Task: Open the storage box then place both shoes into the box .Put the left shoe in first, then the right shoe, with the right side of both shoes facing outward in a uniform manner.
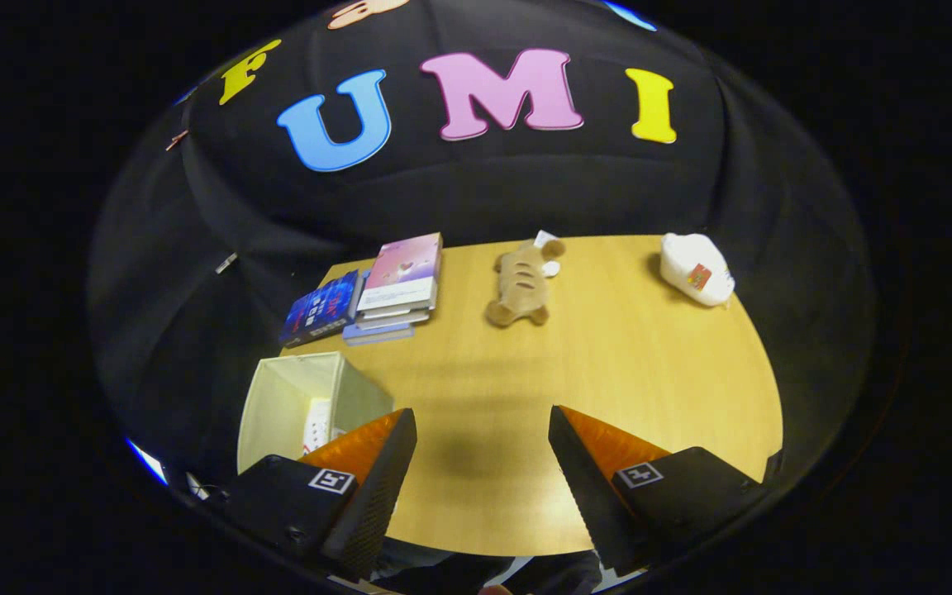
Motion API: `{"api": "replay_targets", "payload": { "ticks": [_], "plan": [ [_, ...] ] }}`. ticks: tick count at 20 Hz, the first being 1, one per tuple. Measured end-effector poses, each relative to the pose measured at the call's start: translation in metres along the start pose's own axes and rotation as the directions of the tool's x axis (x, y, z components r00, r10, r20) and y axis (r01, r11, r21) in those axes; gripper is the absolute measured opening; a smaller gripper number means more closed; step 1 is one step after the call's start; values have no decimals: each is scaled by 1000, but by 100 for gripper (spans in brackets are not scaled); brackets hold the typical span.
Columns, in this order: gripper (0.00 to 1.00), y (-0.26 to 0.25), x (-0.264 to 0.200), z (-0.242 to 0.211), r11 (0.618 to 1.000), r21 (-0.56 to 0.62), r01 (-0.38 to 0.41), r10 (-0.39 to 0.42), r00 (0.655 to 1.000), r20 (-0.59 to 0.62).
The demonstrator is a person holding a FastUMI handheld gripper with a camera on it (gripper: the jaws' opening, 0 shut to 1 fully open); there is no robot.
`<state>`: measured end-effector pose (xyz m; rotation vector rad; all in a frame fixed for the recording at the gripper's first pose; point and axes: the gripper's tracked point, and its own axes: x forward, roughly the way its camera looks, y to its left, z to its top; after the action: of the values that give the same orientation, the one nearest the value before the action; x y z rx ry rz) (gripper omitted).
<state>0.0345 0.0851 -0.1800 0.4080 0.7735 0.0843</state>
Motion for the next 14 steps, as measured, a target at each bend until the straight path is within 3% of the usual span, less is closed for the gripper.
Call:
{"api": "replay_targets", "payload": {
  "ticks": [5, 14],
  "plan": [
    [98, -48, -37, 27, 994, -15, 112, -107, 973, 203],
    [98, -57, -106, 41, 986, -17, 168, -145, 896, 420]
  ]
}}
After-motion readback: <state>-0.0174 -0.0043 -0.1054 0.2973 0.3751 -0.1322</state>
